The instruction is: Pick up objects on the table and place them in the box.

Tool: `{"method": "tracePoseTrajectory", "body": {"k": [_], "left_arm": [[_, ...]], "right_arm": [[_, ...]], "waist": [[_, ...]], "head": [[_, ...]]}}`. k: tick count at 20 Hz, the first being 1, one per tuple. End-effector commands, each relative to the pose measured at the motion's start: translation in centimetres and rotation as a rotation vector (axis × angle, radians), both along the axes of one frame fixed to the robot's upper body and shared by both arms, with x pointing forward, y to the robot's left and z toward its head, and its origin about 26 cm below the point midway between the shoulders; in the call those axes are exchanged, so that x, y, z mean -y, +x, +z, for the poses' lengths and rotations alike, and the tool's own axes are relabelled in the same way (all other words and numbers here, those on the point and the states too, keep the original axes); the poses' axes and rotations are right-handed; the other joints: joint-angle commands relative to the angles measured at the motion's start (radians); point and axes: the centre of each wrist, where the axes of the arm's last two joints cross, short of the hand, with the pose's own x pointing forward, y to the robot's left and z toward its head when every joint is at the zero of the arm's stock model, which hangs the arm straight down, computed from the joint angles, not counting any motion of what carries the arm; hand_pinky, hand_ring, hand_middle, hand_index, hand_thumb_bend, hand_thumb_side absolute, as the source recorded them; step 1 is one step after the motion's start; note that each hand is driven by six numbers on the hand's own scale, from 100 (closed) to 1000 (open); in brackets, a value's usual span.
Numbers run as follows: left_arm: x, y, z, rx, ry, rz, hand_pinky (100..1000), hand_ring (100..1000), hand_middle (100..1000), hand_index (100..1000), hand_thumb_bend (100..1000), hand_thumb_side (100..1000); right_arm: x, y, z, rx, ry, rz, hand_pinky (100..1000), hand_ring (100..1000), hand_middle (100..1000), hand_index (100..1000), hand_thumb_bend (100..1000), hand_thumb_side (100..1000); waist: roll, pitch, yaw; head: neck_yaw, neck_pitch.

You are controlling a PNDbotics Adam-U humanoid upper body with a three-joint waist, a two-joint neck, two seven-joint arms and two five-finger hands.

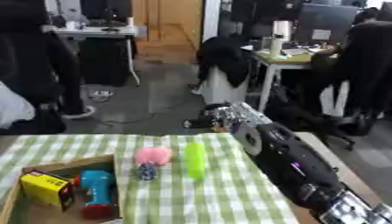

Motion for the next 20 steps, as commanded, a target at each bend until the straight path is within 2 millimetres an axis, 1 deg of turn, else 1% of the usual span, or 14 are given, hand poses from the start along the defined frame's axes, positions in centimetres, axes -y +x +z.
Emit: {"method": "tracePoseTrajectory", "body": {"k": [1,4,8,12,15,17,20], "left_arm": [[0.1,-0.2,0.8,0.032,0.007,-0.005,841,876,841,891,210,1000],[0.1,-0.1,0.9,0.035,0.006,-0.007,840,876,838,890,212,1000],[0.3,-0.1,1.0,0.039,0.002,-0.012,840,875,836,890,216,1000],[0.4,-0.1,1.1,0.044,-0.002,-0.017,839,875,835,890,216,1000],[0.4,-0.1,1.1,0.048,-0.005,-0.020,840,875,830,889,216,1000],[0.5,0.0,1.2,0.052,-0.007,-0.022,839,874,828,888,216,1000],[0.6,0.0,1.3,0.057,-0.010,-0.024,839,874,826,887,215,1000]], "right_arm": [[1.1,0.8,-0.1,-0.022,0.001,-0.051,893,924,870,977,371,1000],[1.4,1.1,-1.8,-0.088,0.031,-0.093,887,921,869,978,384,1000],[1.6,1.4,-3.3,-0.127,0.033,-0.124,875,912,855,973,407,1000],[1.8,1.4,-4.3,-0.158,0.042,-0.138,872,912,851,976,414,1000],[1.7,1.4,-5.0,-0.192,0.071,-0.142,862,906,845,977,460,1000],[1.4,1.5,-5.1,-0.204,0.089,-0.138,857,902,842,975,485,1000],[1.3,1.5,-5.0,-0.212,0.112,-0.128,847,901,842,974,495,1000]], "waist": [[-0.014,-0.026,0.001],[-0.016,-0.028,0.005],[-0.018,-0.027,0.010],[-0.020,-0.025,0.015],[-0.022,-0.022,0.022],[-0.023,-0.020,0.026],[-0.025,-0.015,0.029]], "head": [[-0.011,0.009],[-0.016,0.022],[-0.018,0.032],[-0.019,0.037],[-0.019,0.042],[-0.020,0.044],[-0.019,0.044]]}}
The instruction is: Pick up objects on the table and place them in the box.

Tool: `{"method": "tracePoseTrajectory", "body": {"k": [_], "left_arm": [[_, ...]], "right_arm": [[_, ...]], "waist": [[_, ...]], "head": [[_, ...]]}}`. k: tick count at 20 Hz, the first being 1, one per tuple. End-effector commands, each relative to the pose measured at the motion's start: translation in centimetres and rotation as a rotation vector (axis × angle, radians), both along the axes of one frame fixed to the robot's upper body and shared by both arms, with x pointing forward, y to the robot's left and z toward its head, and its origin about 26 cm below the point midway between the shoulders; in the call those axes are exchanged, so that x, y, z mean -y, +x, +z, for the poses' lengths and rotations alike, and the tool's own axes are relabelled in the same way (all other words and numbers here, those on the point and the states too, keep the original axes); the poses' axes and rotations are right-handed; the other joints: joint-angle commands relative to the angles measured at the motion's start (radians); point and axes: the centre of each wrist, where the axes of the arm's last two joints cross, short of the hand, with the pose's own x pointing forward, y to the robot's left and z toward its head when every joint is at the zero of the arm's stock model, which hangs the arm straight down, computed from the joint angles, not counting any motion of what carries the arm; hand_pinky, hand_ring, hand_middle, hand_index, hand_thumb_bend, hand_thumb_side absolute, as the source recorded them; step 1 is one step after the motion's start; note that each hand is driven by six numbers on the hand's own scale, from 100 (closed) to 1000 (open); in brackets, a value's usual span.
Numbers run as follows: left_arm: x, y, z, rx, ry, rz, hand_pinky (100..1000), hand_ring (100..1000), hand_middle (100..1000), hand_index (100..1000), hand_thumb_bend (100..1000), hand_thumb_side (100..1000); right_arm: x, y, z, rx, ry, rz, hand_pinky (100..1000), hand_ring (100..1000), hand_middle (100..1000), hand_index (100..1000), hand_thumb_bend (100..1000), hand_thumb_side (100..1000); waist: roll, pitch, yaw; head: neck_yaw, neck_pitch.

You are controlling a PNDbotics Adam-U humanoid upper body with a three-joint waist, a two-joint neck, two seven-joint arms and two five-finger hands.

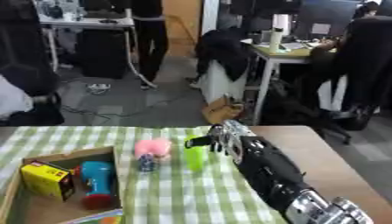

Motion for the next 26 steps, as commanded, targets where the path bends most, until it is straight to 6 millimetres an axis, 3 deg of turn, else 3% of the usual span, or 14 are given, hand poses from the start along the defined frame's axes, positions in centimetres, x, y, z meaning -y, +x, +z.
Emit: {"method": "tracePoseTrajectory", "body": {"k": [1,16,26], "left_arm": [[0.25,-0.13,1.02,0.040,0.004,-0.012,839,874,826,887,215,1000],[0.76,0.04,1.63,0.074,-0.017,-0.030,839,874,817,875,214,1000],[0.81,0.07,1.83,0.085,-0.027,-0.030,841,872,814,870,207,1000]], "right_arm": [[0.36,0.60,1.73,0.020,0.027,-0.009,847,901,842,974,495,1000],[0.31,0.84,2.24,0.084,-0.001,-0.034,845,900,834,967,486,1000],[0.75,0.94,2.24,0.166,-0.106,-0.071,858,910,848,972,473,1000]], "waist": [[-0.013,-0.011,0.001],[-0.020,0.019,0.016],[-0.026,0.052,0.020]], "head": [[-0.002,0.005],[-0.014,-0.012],[-0.027,-0.045]]}}
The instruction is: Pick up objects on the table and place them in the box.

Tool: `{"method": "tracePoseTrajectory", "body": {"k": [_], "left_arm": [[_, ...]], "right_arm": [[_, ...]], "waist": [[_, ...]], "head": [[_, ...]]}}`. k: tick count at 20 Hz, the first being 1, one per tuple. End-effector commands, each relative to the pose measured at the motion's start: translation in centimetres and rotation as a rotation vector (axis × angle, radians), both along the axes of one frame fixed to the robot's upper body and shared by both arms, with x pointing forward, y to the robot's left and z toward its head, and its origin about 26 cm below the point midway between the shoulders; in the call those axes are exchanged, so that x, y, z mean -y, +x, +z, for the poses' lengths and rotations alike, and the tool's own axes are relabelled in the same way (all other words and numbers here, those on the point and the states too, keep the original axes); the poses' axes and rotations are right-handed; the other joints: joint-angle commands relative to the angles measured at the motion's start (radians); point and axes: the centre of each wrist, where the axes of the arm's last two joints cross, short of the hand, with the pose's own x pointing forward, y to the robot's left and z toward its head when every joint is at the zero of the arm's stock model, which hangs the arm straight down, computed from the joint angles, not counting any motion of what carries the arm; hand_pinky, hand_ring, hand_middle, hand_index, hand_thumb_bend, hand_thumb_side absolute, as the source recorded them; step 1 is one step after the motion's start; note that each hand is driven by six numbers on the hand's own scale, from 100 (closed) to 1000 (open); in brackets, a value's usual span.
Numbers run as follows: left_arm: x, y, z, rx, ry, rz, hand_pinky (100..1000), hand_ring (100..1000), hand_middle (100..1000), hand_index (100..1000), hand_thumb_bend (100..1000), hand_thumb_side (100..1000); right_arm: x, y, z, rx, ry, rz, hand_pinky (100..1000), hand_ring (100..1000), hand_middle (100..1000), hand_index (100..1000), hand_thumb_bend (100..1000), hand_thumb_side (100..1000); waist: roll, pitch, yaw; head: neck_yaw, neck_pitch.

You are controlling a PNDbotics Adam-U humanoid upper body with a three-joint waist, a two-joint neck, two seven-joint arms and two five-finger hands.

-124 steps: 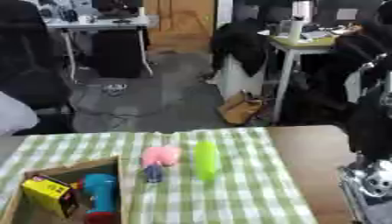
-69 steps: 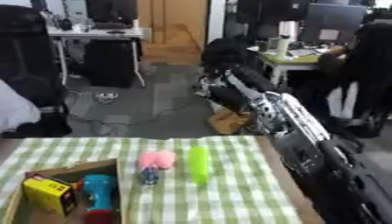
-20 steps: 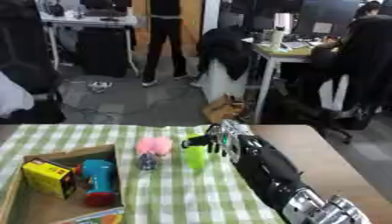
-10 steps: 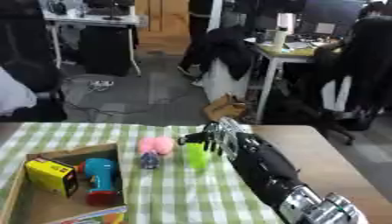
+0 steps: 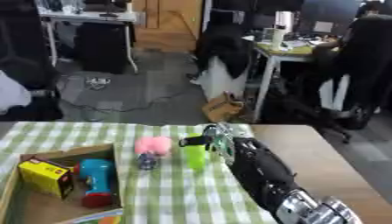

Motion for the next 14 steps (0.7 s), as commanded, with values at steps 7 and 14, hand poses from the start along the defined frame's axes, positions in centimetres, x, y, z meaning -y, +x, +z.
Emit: {"method": "tracePoseTrajectory", "body": {"k": [7,14], "left_arm": [[0.1,-0.2,1.0,0.040,0.000,-0.006,842,872,813,869,206,1000],[0.4,-0.1,1.3,0.053,-0.012,-0.015,842,872,813,868,204,1000]], "right_arm": [[1.0,0.9,3.0,0.125,-0.117,-0.023,856,907,853,974,466,1000],[0.9,1.1,3.6,0.194,-0.101,-0.048,848,899,846,968,488,1000]], "waist": [[-0.009,0.025,-0.001],[-0.004,0.046,0.005]], "head": [[-0.015,-0.029],[-0.024,-0.058]]}}
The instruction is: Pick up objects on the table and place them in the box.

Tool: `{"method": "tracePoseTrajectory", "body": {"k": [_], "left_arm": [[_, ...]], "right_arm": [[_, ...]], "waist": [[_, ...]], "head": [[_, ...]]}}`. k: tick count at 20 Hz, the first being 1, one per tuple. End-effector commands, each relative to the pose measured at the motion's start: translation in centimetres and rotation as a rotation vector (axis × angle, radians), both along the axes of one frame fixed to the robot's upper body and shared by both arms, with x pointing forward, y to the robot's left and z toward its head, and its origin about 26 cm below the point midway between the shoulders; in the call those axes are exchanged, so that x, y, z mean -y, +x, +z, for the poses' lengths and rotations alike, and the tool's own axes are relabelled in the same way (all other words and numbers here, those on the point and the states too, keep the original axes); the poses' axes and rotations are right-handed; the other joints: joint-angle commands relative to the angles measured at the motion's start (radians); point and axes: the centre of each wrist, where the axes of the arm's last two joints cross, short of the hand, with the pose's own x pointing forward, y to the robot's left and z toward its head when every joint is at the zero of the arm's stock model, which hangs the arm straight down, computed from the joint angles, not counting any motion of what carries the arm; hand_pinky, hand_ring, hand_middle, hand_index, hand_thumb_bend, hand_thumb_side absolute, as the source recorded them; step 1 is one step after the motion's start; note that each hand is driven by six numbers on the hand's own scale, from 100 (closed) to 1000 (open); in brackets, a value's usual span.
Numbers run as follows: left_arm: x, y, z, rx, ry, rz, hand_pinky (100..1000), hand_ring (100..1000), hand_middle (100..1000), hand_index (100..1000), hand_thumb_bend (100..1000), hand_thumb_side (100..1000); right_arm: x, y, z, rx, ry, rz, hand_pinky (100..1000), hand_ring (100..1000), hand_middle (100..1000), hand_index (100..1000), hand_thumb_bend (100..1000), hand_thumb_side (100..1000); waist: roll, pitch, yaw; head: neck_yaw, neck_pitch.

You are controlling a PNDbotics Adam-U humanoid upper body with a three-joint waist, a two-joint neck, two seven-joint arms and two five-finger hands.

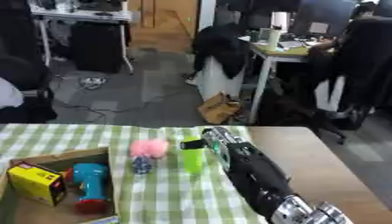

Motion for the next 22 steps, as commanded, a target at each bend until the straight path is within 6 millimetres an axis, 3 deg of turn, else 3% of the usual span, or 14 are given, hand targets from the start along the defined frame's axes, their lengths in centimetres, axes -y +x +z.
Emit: {"method": "tracePoseTrajectory", "body": {"k": [1,8,14,22], "left_arm": [[0.2,-0.2,1.1,0.043,-0.004,-0.010,842,872,813,868,203,1000],[0.5,-0.1,1.8,0.080,-0.023,-0.022,842,871,812,866,200,1000],[0.7,0.0,2.0,0.088,-0.030,-0.029,843,870,810,865,197,1000],[0.9,0.0,2.2,0.098,-0.039,-0.035,842,867,808,865,193,1000]], "right_arm": [[0.9,0.5,2.3,0.070,-0.003,-0.021,848,898,844,967,489,1000],[1.6,0.6,3.0,0.094,0.018,-0.055,841,892,831,960,500,1000],[1.7,0.8,3.5,0.106,0.011,-0.085,844,894,825,946,477,1000],[2.1,0.8,2.8,0.128,-0.087,-0.154,851,902,834,955,469,1000]], "waist": [[0.000,0.015,0.003],[0.004,0.063,0.026],[-0.003,0.079,0.030],[-0.008,0.094,0.040]], "head": [[-0.009,-0.036],[-0.024,-0.095],[-0.025,-0.099],[-0.036,-0.091]]}}
